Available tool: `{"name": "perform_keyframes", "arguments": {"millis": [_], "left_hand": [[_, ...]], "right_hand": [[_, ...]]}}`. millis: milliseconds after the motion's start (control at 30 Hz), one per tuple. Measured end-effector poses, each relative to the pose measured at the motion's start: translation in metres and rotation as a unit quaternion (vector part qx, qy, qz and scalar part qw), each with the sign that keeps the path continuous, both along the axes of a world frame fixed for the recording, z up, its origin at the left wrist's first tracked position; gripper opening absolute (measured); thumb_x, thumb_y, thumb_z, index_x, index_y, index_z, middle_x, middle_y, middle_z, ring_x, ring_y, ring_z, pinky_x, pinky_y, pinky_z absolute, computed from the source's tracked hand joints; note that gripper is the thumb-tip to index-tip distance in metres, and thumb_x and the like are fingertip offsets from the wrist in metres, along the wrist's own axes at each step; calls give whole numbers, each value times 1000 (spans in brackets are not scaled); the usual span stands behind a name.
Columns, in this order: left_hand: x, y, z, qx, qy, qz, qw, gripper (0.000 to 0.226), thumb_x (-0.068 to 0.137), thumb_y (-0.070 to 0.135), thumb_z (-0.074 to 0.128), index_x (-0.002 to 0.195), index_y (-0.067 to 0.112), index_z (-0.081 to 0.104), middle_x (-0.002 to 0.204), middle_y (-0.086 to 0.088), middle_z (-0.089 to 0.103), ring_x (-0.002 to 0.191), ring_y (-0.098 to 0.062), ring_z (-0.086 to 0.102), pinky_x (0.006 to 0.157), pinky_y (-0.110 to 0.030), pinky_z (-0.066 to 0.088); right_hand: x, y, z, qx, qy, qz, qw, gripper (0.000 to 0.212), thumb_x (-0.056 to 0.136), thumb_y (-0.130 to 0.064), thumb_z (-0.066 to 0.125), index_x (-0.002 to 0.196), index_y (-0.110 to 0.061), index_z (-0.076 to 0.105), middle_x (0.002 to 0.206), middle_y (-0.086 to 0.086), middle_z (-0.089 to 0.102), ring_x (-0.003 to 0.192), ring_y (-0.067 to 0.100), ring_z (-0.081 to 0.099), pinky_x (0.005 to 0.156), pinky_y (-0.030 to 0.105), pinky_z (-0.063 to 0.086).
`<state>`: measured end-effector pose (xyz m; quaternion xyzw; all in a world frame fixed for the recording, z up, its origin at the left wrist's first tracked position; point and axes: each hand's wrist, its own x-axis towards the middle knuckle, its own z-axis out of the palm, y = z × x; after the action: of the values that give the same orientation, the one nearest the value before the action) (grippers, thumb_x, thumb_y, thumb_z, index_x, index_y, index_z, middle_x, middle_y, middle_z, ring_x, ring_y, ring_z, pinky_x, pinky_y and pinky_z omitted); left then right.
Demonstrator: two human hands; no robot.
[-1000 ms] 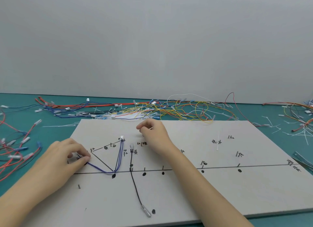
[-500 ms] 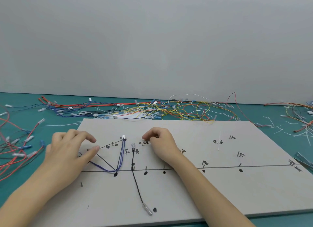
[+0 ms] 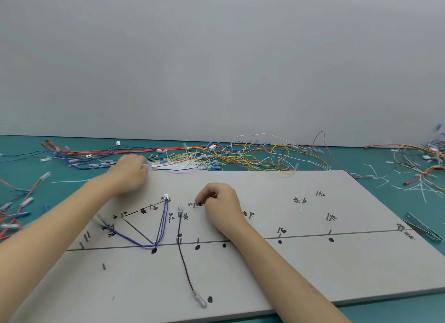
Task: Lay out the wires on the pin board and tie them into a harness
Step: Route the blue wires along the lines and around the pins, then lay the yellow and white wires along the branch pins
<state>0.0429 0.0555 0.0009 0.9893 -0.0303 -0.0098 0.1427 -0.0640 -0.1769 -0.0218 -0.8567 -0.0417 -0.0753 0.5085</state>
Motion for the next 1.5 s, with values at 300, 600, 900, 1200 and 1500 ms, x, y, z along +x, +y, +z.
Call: {"name": "perform_keyframes", "arguments": {"millis": [300,600,900,1200,1500], "left_hand": [[29,6,-17,35,-1,42,999,40,102,19,30,135,8,49,142,-18,48,132,-35,42,108,-47,37],[20,18,-15,-12,-96,116,988,41,97,16,40,138,16,48,142,-17,42,132,-37,36,105,-52,34],[-3,89,-24,36,-57,265,962,44,90,13,51,134,15,49,141,-18,40,132,-40,34,106,-55,30],[9,88,-30,-43,-76,156,984,37,100,29,41,134,18,52,141,-17,49,133,-41,34,106,-53,34],[12,47,-30,-84,-72,67,992,32,101,27,41,127,18,58,136,-11,56,125,-34,49,104,-47,40]], "right_hand": [[2,1,-1,6,2,-5,1000,43,67,7,41,59,-29,63,67,-12,63,70,7,55,61,20,40],[1,1,-1,5,-4,-7,1000,40,69,5,41,59,-26,65,62,-15,61,58,-2,49,53,14,33],[3,4,-4,-21,-14,-18,1000,40,69,1,41,52,-30,59,69,-8,66,86,22,60,78,32,50],[2,3,0,-21,-12,-25,999,39,69,0,41,51,-29,60,68,-8,68,80,17,62,77,34,53],[2,2,0,-21,-13,-25,999,39,70,1,41,52,-29,60,66,-10,66,79,16,62,75,30,51]]}}
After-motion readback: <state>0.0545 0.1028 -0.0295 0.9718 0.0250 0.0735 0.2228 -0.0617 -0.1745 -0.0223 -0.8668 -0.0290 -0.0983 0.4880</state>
